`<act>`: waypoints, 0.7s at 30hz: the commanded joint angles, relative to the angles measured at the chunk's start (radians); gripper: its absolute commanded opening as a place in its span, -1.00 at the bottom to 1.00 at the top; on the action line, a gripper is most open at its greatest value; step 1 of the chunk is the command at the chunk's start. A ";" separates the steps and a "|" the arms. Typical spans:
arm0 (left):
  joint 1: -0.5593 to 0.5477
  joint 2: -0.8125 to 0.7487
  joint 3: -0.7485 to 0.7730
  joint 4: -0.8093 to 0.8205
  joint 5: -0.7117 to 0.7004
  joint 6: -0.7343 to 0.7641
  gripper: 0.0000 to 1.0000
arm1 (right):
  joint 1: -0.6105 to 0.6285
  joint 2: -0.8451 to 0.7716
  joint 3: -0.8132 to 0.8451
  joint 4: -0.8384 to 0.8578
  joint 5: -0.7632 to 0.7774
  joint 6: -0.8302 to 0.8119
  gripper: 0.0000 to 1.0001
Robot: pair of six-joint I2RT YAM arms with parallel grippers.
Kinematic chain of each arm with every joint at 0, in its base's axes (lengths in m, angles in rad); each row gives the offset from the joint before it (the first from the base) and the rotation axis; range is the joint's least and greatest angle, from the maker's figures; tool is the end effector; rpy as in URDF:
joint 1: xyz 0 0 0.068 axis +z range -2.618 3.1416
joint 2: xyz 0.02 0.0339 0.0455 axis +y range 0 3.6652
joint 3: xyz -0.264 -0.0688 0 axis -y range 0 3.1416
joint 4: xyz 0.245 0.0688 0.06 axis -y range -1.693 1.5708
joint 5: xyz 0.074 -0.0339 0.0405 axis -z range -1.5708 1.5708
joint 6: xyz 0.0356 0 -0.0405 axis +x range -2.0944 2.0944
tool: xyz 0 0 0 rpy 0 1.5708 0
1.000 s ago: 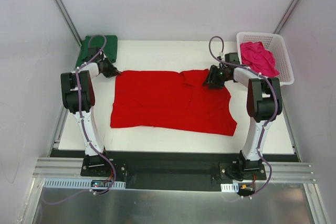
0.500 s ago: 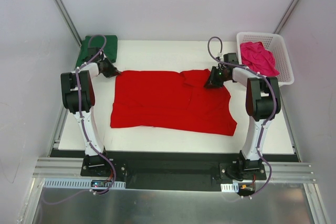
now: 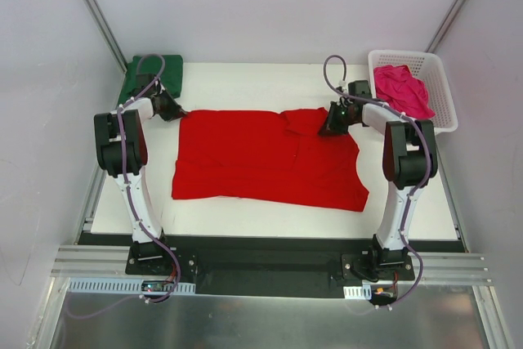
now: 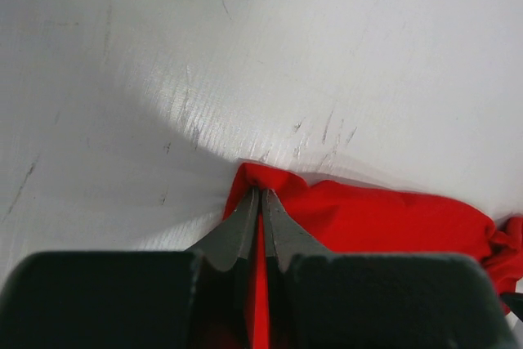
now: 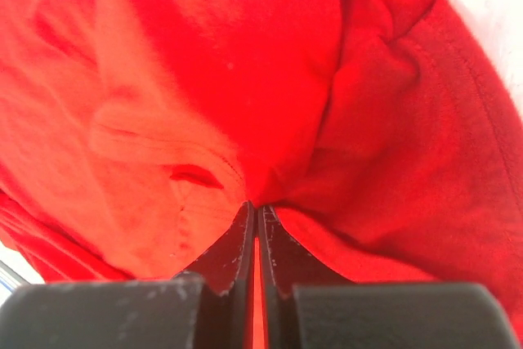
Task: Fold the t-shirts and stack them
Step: Grap the side of the flattened tshirt furthest away from the robot with both arms
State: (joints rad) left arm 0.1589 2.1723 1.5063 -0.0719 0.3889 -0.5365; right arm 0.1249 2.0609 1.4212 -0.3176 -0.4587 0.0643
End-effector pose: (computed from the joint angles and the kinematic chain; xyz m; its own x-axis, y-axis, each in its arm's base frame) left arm 0.4743 0.0623 0.1550 -0.6377 -0.5812 -0.5055 -0.2273 0.7690 -0.5974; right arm 0.4323 0.0702 0.1617 -0.8330 -0.0465 -0.5513 -0.3118 0.8627 0.3983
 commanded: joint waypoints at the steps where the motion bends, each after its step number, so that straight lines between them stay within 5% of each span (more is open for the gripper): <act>1: 0.013 -0.077 -0.015 -0.002 0.004 0.009 -1.00 | 0.005 -0.107 0.062 -0.037 0.003 -0.021 -0.97; 21: 0.045 -0.213 -0.098 -0.011 0.005 0.029 -1.00 | -0.008 -0.289 0.044 -0.100 0.107 -0.037 -0.97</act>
State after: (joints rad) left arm 0.1921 2.0380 1.4292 -0.0792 0.3885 -0.5308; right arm 0.1238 1.8736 1.4593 -0.3904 -0.4004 0.0475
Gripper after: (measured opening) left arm 0.007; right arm 0.023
